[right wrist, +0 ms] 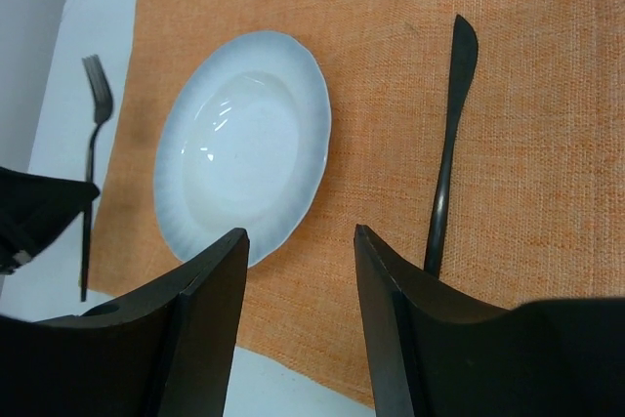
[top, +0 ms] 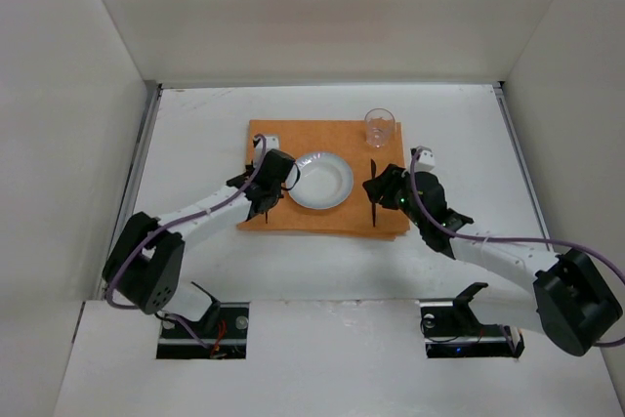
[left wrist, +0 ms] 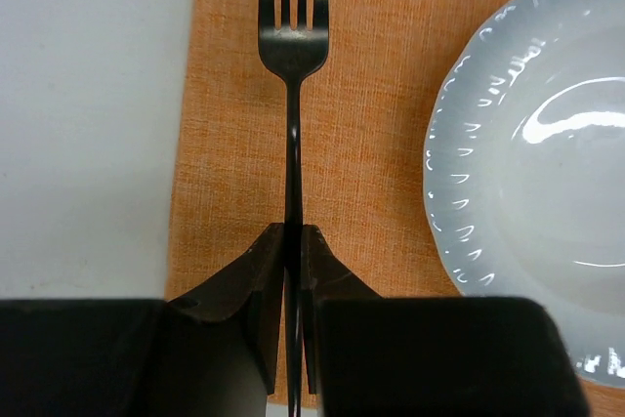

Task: Set the dinner table for one person

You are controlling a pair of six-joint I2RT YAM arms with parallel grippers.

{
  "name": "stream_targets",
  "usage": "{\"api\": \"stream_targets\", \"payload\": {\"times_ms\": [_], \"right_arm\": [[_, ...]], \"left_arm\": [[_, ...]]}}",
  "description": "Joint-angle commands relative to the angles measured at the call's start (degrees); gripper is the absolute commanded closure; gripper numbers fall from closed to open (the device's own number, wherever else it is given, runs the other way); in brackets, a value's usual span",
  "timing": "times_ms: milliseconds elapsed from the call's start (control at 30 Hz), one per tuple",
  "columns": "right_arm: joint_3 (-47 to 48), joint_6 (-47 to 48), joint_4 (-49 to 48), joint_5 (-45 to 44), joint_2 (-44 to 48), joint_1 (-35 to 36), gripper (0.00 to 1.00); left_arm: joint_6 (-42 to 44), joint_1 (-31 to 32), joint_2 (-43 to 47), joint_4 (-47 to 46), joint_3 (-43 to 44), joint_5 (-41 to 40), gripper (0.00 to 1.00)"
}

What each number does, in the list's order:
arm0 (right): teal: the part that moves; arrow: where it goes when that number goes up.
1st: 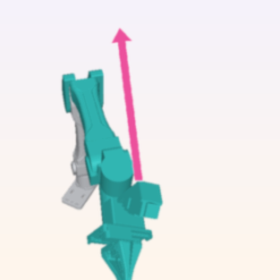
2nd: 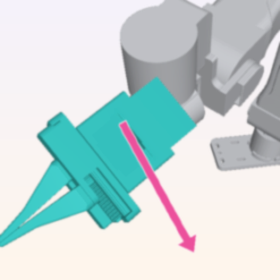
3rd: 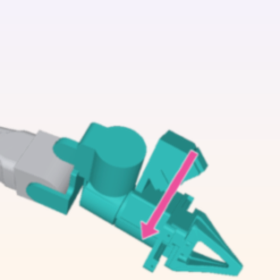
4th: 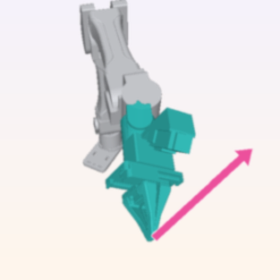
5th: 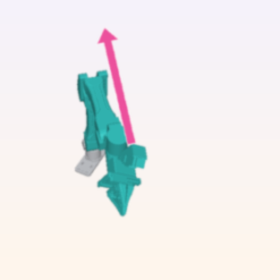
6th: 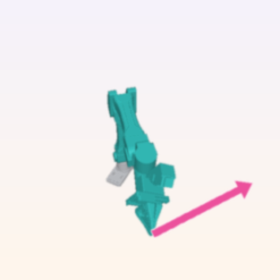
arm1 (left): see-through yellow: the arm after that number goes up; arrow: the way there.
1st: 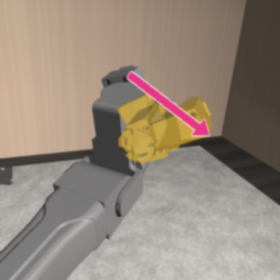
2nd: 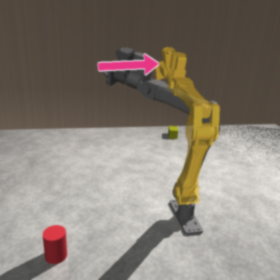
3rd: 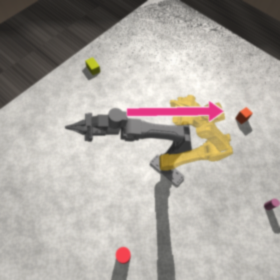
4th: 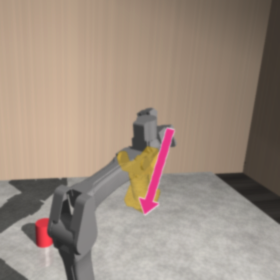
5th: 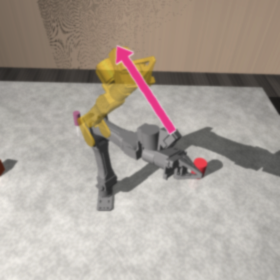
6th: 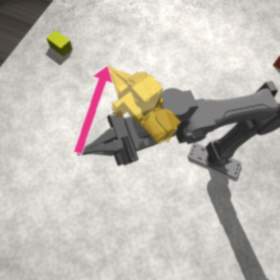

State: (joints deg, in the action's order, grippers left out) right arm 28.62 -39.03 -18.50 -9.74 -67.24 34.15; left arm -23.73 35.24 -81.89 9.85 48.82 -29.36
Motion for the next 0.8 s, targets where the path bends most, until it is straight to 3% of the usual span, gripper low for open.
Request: {"api": "stream_targets", "payload": {"times_ms": [0, 333, 767], "right_arm": [[-0.1, -0.3, -2.9, 0.2, -0.1, -0.5, 0.46], [0.0, -0.1, -3.1, -0.4, -0.3, -0.3, 0.45], [-0.1, 0.1, -3.1, -0.4, -0.4, -0.3, 0.45]], "left_arm": [[4.4, 0.1, -1.3, -2.4, 3.1, 0.9, 0.95], [8.7, -0.7, -7.8, -5.7, 4.8, 0.9, 0.94], [8.0, -1.9, -12.7, -8.4, 3.5, 1.1, 0.89]]}}
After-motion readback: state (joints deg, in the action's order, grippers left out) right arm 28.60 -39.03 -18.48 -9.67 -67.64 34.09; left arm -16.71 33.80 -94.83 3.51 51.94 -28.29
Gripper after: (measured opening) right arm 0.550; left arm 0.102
